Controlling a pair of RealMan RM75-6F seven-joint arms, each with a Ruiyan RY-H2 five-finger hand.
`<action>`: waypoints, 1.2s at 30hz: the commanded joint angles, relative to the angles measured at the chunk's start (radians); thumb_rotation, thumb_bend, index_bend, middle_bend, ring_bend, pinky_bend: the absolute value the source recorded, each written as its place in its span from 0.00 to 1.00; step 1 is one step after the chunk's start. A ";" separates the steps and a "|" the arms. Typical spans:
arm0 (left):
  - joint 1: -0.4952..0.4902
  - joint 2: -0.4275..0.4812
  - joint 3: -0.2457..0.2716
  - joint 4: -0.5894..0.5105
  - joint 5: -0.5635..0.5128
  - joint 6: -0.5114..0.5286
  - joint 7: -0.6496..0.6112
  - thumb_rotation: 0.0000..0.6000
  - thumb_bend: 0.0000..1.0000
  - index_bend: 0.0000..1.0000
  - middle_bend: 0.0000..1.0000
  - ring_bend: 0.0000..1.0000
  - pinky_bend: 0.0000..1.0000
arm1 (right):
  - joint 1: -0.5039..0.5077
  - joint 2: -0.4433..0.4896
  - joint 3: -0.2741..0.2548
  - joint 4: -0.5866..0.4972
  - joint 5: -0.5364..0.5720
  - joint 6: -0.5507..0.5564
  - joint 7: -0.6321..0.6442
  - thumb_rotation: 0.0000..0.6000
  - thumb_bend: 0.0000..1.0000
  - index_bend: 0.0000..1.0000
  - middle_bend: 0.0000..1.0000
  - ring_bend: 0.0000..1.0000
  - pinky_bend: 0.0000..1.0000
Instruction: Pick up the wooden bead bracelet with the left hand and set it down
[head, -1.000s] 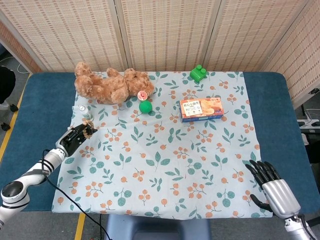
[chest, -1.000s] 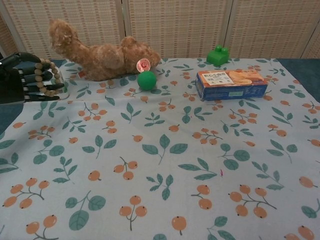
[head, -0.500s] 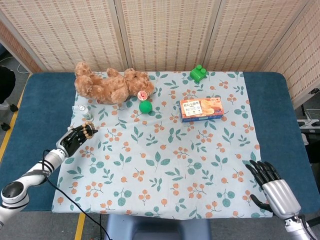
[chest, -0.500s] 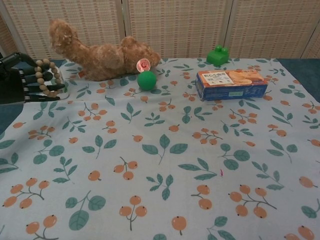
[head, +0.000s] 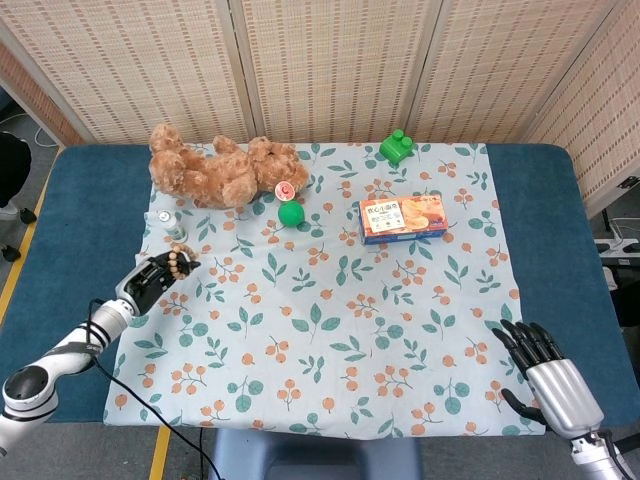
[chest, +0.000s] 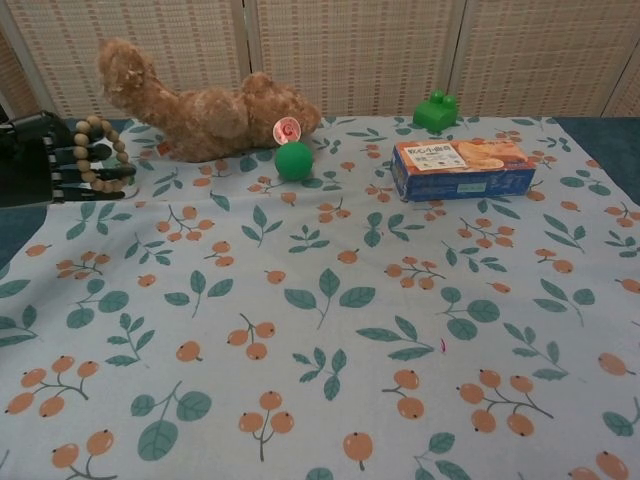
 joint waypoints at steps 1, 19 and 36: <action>0.009 -0.014 -0.013 -0.002 0.013 -0.004 0.017 0.93 0.89 0.45 0.57 0.23 0.00 | 0.000 0.000 -0.001 0.000 -0.001 -0.001 0.000 1.00 0.22 0.00 0.00 0.00 0.00; -0.010 0.002 0.024 0.007 0.032 -0.004 0.009 0.00 0.51 0.47 0.55 0.22 0.00 | 0.000 0.001 -0.002 -0.004 -0.001 -0.005 -0.006 1.00 0.22 0.00 0.00 0.00 0.00; -0.018 0.020 0.050 -0.005 0.052 0.029 -0.001 0.40 0.51 0.51 0.55 0.22 0.00 | 0.001 0.000 -0.002 -0.004 -0.001 -0.008 -0.007 1.00 0.22 0.00 0.00 0.00 0.00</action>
